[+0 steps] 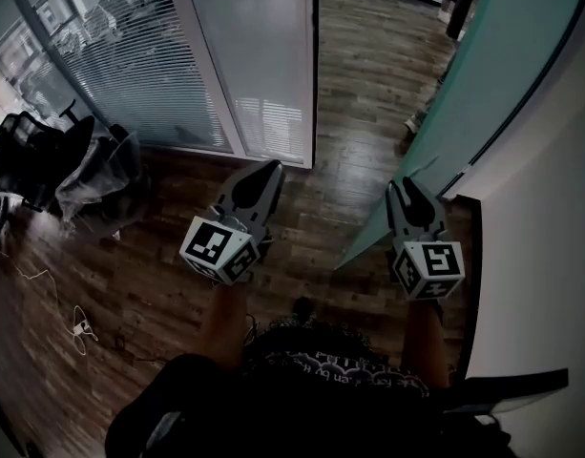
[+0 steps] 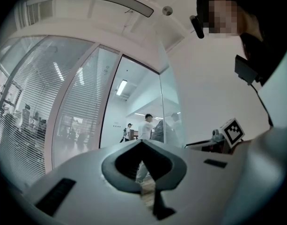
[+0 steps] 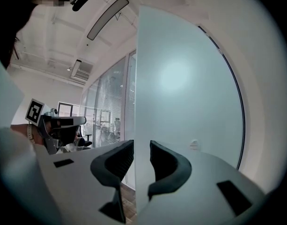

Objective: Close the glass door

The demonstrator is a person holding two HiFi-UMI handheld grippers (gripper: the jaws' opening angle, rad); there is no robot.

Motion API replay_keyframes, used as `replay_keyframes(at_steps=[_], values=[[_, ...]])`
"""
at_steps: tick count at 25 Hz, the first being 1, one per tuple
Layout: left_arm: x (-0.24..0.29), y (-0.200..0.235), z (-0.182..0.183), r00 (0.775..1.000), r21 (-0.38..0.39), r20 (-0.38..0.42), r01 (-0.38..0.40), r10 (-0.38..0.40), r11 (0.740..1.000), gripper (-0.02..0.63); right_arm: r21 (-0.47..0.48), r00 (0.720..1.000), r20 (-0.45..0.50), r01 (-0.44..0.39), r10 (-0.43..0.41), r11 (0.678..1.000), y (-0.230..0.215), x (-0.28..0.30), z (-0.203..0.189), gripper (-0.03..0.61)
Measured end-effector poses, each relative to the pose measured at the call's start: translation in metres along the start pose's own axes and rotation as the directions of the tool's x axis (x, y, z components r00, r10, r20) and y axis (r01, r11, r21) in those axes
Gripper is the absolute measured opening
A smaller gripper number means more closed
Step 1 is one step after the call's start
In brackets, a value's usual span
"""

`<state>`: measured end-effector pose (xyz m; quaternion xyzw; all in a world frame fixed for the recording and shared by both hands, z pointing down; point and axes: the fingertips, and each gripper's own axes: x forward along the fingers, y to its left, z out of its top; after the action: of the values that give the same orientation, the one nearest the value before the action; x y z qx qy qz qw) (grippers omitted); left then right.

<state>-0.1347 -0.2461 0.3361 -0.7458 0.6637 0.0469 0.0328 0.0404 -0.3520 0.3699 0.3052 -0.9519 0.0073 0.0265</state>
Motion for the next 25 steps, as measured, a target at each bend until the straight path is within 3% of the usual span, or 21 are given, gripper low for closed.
replay_keyframes(at_steps=[13, 25], values=[[0.020, 0.079, -0.002, 1.000, -0.014, 0.005, -0.007, 0.007, 1.000, -0.003, -0.017, 1.000, -0.016, -0.016, 0.016, 1.000, 0.018, 0.095, 0.005, 0.095], [0.030, 0.132, -0.010, 1.000, -0.024, -0.005, -0.018, 0.018, 1.000, -0.004, -0.005, 1.000, -0.004, 0.023, -0.023, 1.000, 0.018, 0.174, 0.017, 0.095]])
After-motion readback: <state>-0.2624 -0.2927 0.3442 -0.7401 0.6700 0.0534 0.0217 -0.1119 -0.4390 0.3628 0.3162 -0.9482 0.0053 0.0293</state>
